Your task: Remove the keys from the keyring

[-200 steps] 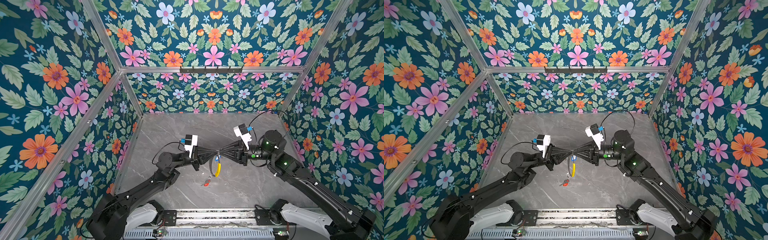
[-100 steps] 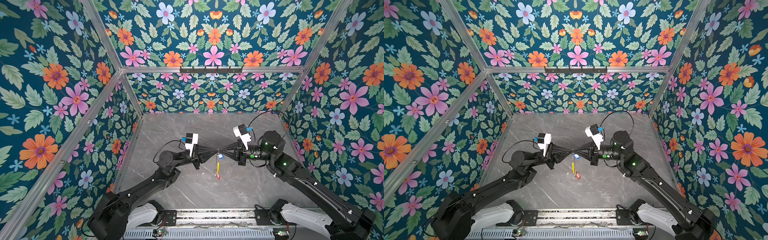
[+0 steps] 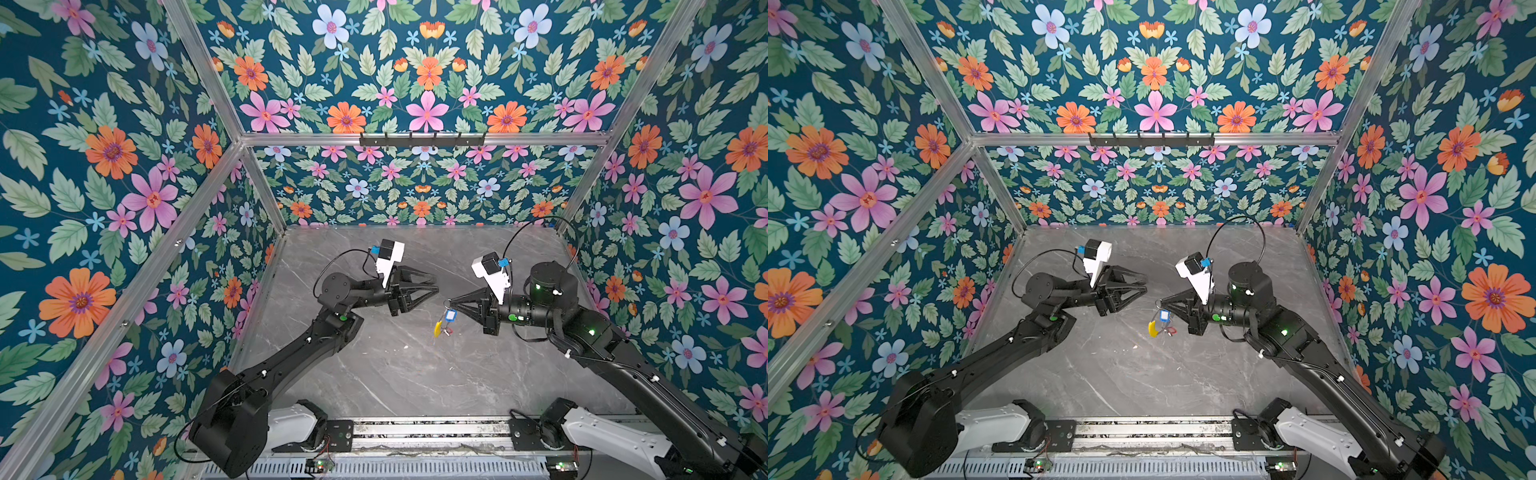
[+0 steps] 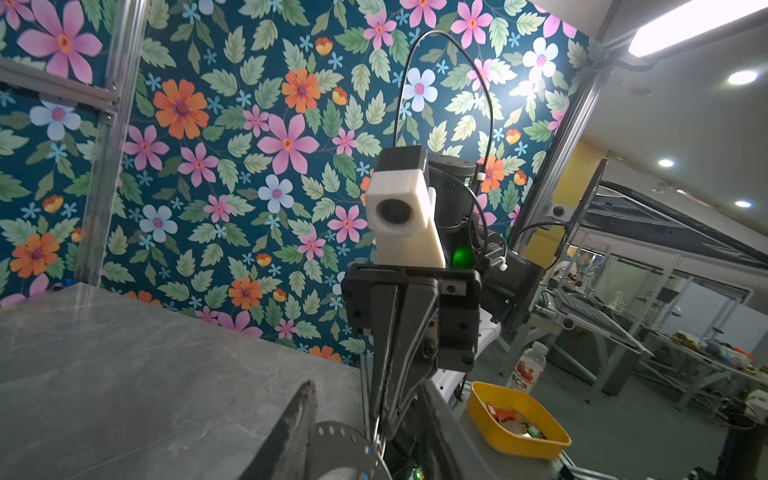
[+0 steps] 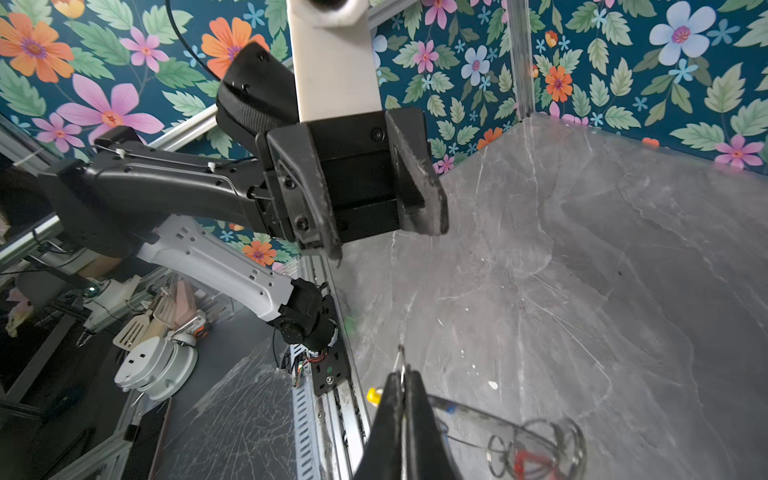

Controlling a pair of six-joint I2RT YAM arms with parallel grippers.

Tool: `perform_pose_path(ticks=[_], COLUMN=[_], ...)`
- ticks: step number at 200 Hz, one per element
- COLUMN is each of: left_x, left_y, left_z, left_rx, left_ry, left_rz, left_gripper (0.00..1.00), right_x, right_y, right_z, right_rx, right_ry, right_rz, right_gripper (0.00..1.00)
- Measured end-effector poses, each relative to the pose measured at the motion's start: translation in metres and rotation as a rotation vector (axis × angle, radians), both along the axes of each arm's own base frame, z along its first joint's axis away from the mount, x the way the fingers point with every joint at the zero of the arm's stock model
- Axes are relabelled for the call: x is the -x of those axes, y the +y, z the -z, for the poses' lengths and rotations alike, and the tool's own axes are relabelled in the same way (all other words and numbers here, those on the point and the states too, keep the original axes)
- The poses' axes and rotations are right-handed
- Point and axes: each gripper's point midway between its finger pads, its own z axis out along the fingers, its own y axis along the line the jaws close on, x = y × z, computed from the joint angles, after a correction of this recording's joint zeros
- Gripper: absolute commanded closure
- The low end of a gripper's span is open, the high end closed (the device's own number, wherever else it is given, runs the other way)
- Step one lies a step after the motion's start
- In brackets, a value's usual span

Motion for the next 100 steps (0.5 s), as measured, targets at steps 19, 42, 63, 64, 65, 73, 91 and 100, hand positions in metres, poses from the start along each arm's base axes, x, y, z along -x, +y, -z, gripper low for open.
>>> perform_pose_path(ticks=[19,42,63,64,65,73,91,100], left_x=[0.002,0.002,0.002,0.002,0.003,0.004,0.006,0.008], left_y=[-0.004,-0.011,-0.015,-0.015,-0.015,-0.016,-0.02,-0.022], left_z=[0.007,0.019,0.025,0.025,0.026,0.026,0.025,0.026], left_rx=[-0.035,-0.071,-0.096,-0.097,-0.099,-0.106,-0.121,-0.132], left_ry=[0.023,0.058,0.082,0.083,0.085,0.091,0.097,0.094], left_rz=[0.035,0.068,0.091,0.091,0.093,0.101,0.114,0.123], left_gripper=[0.58,0.61,0.61,0.62,0.62,0.65,0.71,0.74], right_x=[-0.005,-0.007,-0.005,-0.004,-0.004,-0.004,-0.003,-0.002], right_y=[-0.004,-0.004,-0.004,-0.004,-0.004,-0.004,-0.004,-0.005], right_z=[0.002,0.001,-0.001,-0.001,-0.002,-0.002,-0.002,-0.003], right_rx=[0.005,0.01,0.01,0.009,0.009,0.009,0.007,0.006], right_ry=[0.001,0.003,0.002,0.002,0.002,0.003,0.004,0.003], right_rz=[0.017,0.006,-0.007,-0.007,-0.008,-0.01,-0.014,-0.014], right_gripper=[1.0,1.0,1.0,1.0,1.0,1.0,1.0,1.0])
